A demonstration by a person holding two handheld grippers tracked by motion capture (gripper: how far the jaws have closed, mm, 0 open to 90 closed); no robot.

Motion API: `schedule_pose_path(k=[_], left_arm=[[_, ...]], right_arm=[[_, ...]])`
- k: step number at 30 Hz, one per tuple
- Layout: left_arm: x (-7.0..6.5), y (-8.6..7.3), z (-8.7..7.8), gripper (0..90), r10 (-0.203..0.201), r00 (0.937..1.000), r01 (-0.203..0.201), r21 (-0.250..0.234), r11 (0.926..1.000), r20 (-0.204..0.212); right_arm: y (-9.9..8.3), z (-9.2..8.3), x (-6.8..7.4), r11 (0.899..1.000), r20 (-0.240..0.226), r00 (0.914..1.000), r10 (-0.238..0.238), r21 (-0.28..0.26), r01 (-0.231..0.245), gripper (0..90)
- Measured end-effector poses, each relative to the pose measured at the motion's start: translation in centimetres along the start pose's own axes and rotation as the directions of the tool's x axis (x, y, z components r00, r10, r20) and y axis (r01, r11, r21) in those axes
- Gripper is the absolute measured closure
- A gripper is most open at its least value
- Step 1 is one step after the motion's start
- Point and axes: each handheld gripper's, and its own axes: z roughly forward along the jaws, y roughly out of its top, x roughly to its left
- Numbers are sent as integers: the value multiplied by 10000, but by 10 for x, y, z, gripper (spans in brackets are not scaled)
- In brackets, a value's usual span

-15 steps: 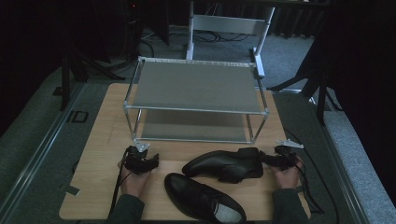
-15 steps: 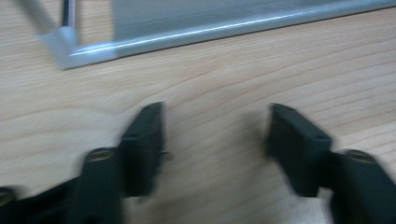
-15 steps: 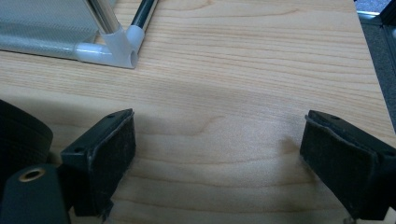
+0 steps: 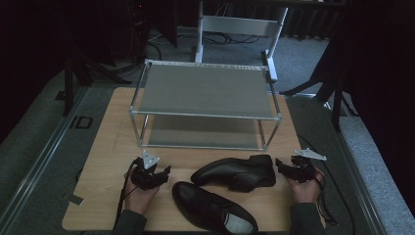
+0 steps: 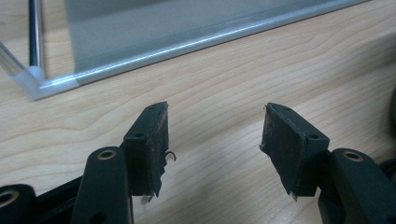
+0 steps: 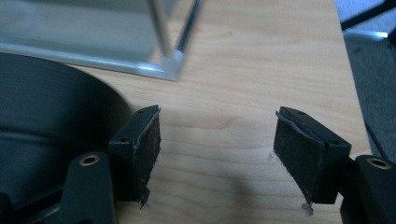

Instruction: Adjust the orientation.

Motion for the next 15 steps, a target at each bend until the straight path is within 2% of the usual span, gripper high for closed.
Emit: schedule_pose_path(k=[2,4,8,11,15], left_arm=[[-1,-1,1,424,-62,10000,62,-1,10000,30],[-2,0,1,423,40,10000,-40,4,10000,6],[-1,2,1,423,37,10000,-37,-89,10000,-3],[-1,2,0,424,43,10000,-43,-106,9999,5],[0,2,0,422,68,10000,-67,-73,10000,12]], right_arm=[[3,-8,5,9997,-180,9997,-190,-134,187,315],[7,-15,11,9989,-459,9982,-398,-274,386,316],[16,-28,25,9963,-1178,9903,-737,-526,679,314],[19,-37,38,9934,-1802,9783,-1023,-692,911,300],[20,-52,57,9869,-2657,9518,-1535,-900,1340,283]])
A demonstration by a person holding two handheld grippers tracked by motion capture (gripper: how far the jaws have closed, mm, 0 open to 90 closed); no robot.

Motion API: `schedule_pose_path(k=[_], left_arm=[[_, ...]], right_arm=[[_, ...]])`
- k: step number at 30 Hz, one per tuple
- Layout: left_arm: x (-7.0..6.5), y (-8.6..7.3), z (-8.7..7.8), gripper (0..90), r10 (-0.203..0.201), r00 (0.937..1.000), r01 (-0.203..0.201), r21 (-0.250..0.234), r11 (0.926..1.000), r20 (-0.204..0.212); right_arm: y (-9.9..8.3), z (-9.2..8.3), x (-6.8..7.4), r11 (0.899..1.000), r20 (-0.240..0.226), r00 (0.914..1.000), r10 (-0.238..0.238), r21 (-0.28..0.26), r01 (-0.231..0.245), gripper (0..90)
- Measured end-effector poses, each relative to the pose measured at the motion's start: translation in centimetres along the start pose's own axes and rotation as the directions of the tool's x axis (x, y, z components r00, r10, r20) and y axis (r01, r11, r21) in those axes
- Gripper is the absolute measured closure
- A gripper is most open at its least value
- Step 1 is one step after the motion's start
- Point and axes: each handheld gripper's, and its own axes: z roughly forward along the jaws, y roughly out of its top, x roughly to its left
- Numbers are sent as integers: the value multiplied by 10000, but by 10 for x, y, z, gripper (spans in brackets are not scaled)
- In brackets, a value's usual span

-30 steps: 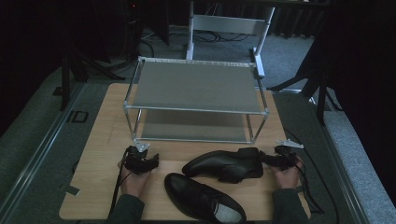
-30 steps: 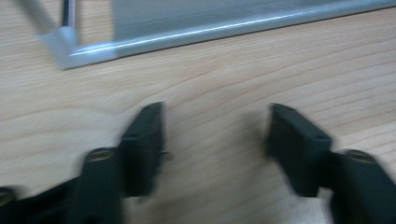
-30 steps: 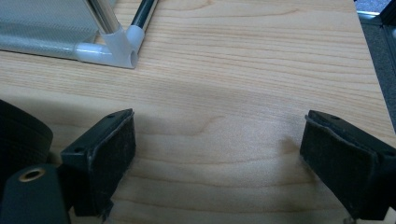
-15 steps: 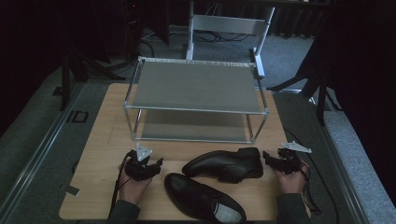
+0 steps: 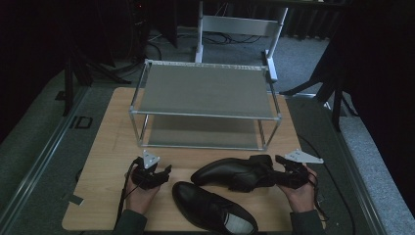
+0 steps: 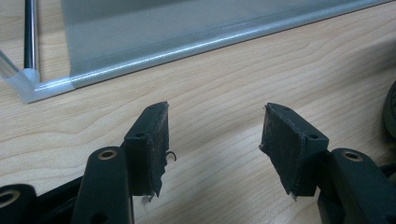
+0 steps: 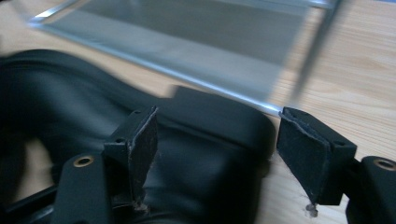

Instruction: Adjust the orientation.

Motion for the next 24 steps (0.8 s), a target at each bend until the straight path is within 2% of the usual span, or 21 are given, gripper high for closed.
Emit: schedule_pose_path(k=[3,9,13,16,18,19,23,24], left_arm=[[2,0,-1,422,-117,9999,117,-28,9999,-22],[2,0,-2,422,-123,9999,124,11,9999,-38],[0,-1,-1,422,-41,10000,42,56,10000,-41],[-1,-1,-1,422,-5,10000,6,55,10000,-39],[-1,-1,-1,422,-22,10000,22,48,10000,-53],[-1,-1,-1,422,-28,10000,28,54,10000,-51],[-1,-1,-1,422,-40,10000,40,46,10000,-41],[-1,-1,-1,422,-21,10000,21,32,10000,-44]], right_arm=[[2,-8,17,9991,-634,9971,-415,0,416,274],[-2,-23,47,9954,-1626,9821,-949,2,962,273],[-10,-29,66,9938,-2467,9631,-1074,24,1114,277],[-17,-30,82,9871,-2948,9446,-1443,240,1583,278],[-19,-30,89,9832,-3149,9364,-1552,426,1773,278],[-21,-28,93,9792,-3319,9289,-1644,586,1943,279],[-24,-19,104,9579,-3404,9144,-2192,1029,2679,293],[-24,-17,105,9567,-3423,9122,-2254,992,2736,331]])
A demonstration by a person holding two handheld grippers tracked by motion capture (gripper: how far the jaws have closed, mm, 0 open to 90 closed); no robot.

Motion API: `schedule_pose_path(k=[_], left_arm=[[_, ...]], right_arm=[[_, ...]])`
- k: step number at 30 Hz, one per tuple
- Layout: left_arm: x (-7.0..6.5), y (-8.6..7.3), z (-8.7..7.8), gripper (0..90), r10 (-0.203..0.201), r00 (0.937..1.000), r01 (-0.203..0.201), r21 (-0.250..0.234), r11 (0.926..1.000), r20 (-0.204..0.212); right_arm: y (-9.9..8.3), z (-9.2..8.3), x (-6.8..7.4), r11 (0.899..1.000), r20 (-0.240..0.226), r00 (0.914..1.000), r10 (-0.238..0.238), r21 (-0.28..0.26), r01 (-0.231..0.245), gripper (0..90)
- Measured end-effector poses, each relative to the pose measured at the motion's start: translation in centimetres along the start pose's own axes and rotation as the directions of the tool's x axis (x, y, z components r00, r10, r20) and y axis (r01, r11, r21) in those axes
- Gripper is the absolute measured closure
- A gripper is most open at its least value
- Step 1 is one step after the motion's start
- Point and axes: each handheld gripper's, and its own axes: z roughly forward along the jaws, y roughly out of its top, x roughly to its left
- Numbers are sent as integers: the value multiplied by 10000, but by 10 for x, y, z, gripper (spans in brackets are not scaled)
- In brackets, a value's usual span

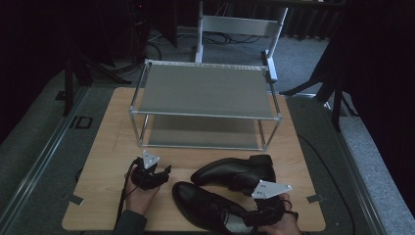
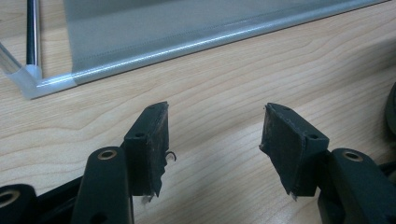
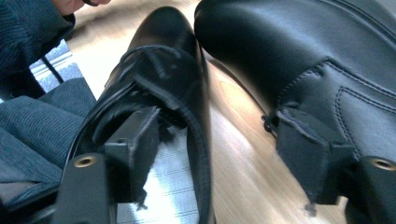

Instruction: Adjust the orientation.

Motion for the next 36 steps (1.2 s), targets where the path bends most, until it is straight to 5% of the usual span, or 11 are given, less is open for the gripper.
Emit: schedule_pose_path(k=[2,3,9,12,15,17,31,33,36], left_arm=[[0,0,-1,423,-35,10000,35,-59,10000,39],[-1,0,-1,423,-44,10000,44,-79,10000,60],[-4,1,-1,424,102,9998,-101,-74,9999,153],[-7,1,-1,424,146,9997,-145,-73,9999,206],[-8,2,-1,424,204,9995,-202,-78,9998,233],[-8,2,-3,424,215,9994,-212,-127,9997,265],[-20,10,-13,422,598,9944,-559,-466,9973,868],[-25,12,-15,421,750,9917,-695,-563,9960,1040],[-34,16,-19,422,1082,9849,-994,-703,9926,1351]], right_arm=[[0,-2,-4,9998,-220,9998,9,-209,-14,438],[0,-3,-4,9998,151,9999,-21,-185,24,468],[4,1,0,9968,-282,9984,-496,609,513,506],[5,8,-5,9936,-199,9984,-520,994,538,608],[7,13,-9,9930,-770,9954,-563,996,639,795],[9,13,-10,9919,-576,9951,-802,943,854,837],[6,8,-31,9963,-269,9981,-552,650,568,828],[4,7,-30,9962,-360,9976,-599,618,620,771],[1,-4,-33,9986,-403,9981,-463,222,473,565]])
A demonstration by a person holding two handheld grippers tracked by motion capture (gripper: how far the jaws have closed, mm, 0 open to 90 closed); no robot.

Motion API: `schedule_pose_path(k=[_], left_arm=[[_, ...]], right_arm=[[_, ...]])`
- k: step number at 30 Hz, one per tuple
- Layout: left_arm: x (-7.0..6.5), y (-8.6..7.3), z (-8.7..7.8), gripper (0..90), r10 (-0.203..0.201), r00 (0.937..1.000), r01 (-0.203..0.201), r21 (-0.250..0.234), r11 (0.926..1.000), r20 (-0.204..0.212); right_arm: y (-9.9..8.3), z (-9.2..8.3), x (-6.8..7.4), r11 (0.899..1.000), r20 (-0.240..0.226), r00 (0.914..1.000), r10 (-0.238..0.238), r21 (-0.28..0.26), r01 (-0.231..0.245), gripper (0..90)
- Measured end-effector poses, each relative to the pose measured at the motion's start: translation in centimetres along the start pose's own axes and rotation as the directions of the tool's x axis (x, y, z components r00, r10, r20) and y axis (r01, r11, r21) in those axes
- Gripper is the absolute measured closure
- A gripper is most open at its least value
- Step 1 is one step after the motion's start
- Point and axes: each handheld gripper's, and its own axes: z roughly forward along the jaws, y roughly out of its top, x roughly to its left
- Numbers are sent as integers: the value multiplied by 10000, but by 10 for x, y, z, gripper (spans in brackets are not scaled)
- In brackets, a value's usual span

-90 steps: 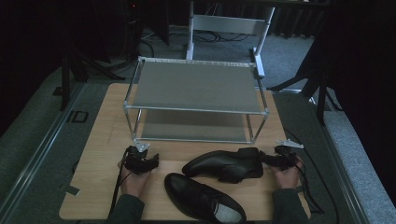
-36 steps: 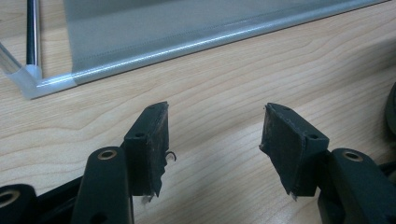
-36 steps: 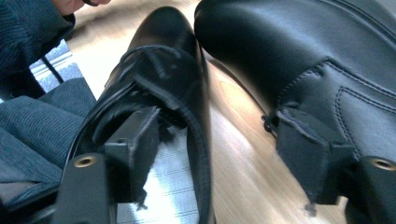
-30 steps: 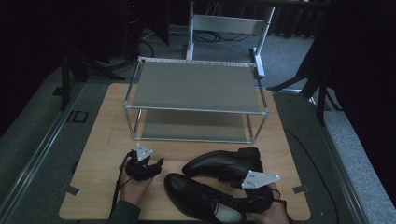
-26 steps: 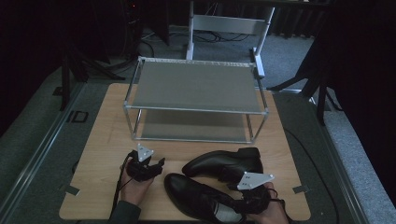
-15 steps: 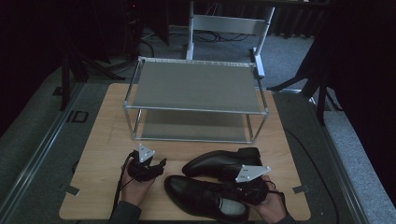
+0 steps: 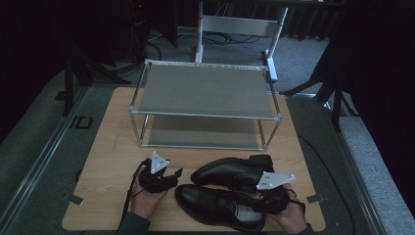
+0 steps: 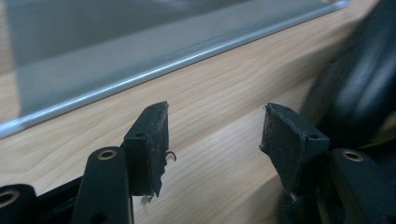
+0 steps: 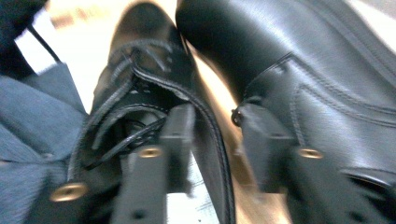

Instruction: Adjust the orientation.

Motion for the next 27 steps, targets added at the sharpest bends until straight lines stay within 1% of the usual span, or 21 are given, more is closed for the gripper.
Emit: schedule_pose_path(k=[1,3,4,5,6,8,9,10,12,13,14,15,17,18,20,21,22,23,25,26,27], left_arm=[[-3,2,-1,422,129,9999,-129,-50,9999,113],[-9,5,-2,420,335,9990,-331,-138,9994,289],[-12,7,-3,420,437,9984,-430,-179,9989,362],[-15,8,-3,421,519,9977,-509,-230,9984,427],[-18,10,-3,420,635,9967,-623,-251,9977,513],[-22,12,-2,419,821,9947,-806,-270,9964,626],[-24,13,-1,419,914,9935,-897,-269,9956,683],[-25,13,1,419,962,9926,-944,-267,9952,744],[-28,14,4,417,1068,9911,-1055,-198,9942,799],[-29,14,7,414,1171,9901,-1165,-127,9931,778],[-31,14,8,414,1227,9896,-1225,-81,9924,754],[-32,14,10,414,1270,9889,-1270,-52,9919,775],[-33,14,14,413,1307,9879,-1316,58,9913,840],[-33,14,14,413,1312,9876,-1319,23,9913,861],[-33,15,14,412,1324,9872,-1336,86,9910,894],[-33,15,14,413,1410,9863,-1428,163,9896,857],[-35,15,13,416,1495,9852,-1516,195,9882,843],[-36,15,12,416,1578,9836,-1602,205,9869,870],[-39,15,11,417,1686,9798,-1714,175,9850,1073],[-40,15,11,416,1817,9769,-1853,221,9824,1125],[-42,15,12,415,1882,9753,-1920,227,9811,1158]], right_arm=[[-1,-6,-3,9997,-182,9998,100,-234,-104,521],[-5,-18,-8,9968,-136,9993,344,-720,-353,470],[-8,-23,-11,9953,2,9989,463,-854,-461,458],[-11,-27,-15,9938,276,9979,591,-955,-562,453],[-14,-29,-19,9923,555,9954,775,-1011,-717,444],[-21,-34,-28,9878,855,9901,1117,-1187,-1012,439],[-24,-36,-32,9842,1066,9857,1303,-1343,-1156,432],[-26,-37,-35,9815,1379,9797,1458,-1447,-1257,428],[-29,-38,-41,9801,2010,9668,1580,-1512,-1287,415],[-31,-38,-43,9793,2311,9589,1644,-1543,-1307,411],[-33,-39,-47,9784,2650,9492,1696,-1610,-1299,405],[-35,-39,-50,9761,2891,9397,1829,-1679,-1383,399],[-38,-38,-56,9765,3275,9253,1911,-1593,-1453,381],[-40,-36,-59,9758,3433,9178,1993,-1552,-1539,368],[-45,-32,-64,9752,3528,9116,2111,-1393,-1719,353],[-47,-30,-66,9749,3630,9064,2159,-1316,-1794,343],[-49,-27,-68,9751,3681,9040,2175,-1221,-1849,338],[-50,-25,-70,9750,3737,9011,2197,-1153,-1899,311],[-52,-25,-71,9704,3695,8984,2372,-1326,-2017,294],[-52,-25,-72,9704,3671,8994,2373,-1327,-2018,290],[-52,-25,-72,9709,3682,8994,2356,-1309,-2008,289]])
